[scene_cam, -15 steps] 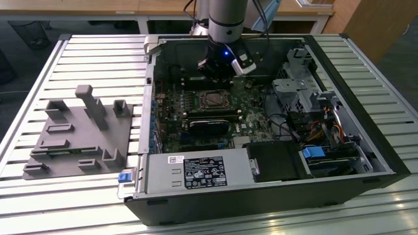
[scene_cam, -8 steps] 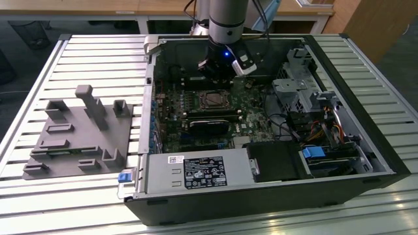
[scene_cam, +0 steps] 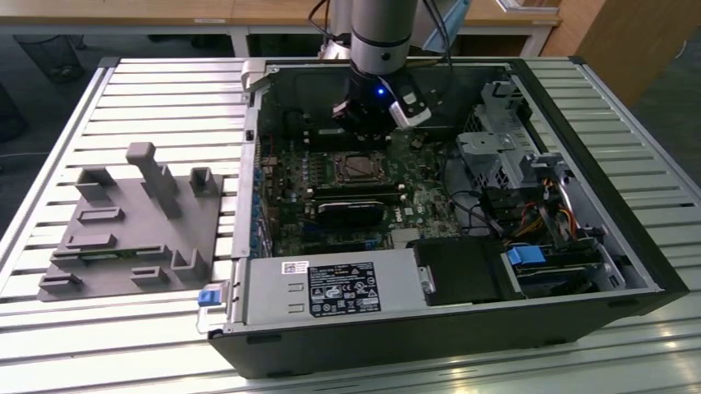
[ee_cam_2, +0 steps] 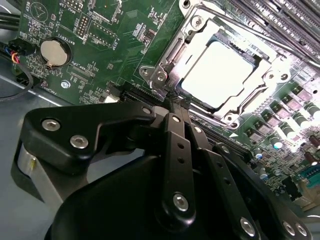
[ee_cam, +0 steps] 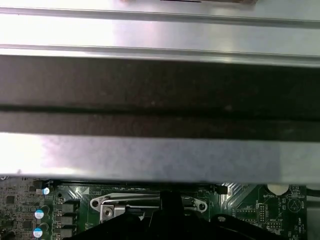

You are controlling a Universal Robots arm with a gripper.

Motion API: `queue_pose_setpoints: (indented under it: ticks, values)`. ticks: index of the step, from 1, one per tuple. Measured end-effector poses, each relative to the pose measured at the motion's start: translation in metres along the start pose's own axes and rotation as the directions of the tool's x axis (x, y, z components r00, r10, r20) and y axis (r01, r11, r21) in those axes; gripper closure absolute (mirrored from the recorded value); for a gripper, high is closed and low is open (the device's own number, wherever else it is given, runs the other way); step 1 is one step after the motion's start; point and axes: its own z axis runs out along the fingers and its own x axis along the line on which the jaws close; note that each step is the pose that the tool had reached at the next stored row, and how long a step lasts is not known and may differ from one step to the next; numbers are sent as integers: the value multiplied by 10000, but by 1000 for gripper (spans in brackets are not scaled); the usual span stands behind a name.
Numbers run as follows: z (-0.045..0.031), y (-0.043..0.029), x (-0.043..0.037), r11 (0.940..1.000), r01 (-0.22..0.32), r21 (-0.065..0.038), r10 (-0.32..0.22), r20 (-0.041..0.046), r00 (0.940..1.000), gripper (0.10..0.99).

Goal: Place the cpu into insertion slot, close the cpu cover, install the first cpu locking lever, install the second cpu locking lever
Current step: 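Install the second cpu locking lever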

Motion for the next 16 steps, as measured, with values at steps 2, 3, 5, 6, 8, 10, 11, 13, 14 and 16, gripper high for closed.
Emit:
queue_pose_setpoints:
  ticks: [2, 3, 5, 6, 8, 10, 11, 13, 14, 16]
  values:
    - [0, -7, -1, 10000, 0, -1, 0, 0, 10000, 980]
    - [-1, -11, -1, 10000, 0, -1, 0, 0, 10000, 980]
    - [-2, -24, -1, 10000, 0, 0, 0, 0, 10000, 980]
    - [-2, -30, -2, 10000, 0, -1, 0, 0, 10000, 980]
    - [-3, -40, -2, 10000, 0, -1, 0, 0, 10000, 980]
    - [-4, -49, -3, 10000, 0, -1, 0, 0, 10000, 980]
    - [-5, -55, -4, 10000, 0, 0, 0, 0, 10000, 980]
    - [-5, -64, -4, 10000, 0, 0, 0, 0, 10000, 980]
    - [-7, -69, -4, 10000, 0, -1, 0, 0, 10000, 980]
    - [-24, -72, -4, 10000, -1, -11, 1, 0, 10000, 980]
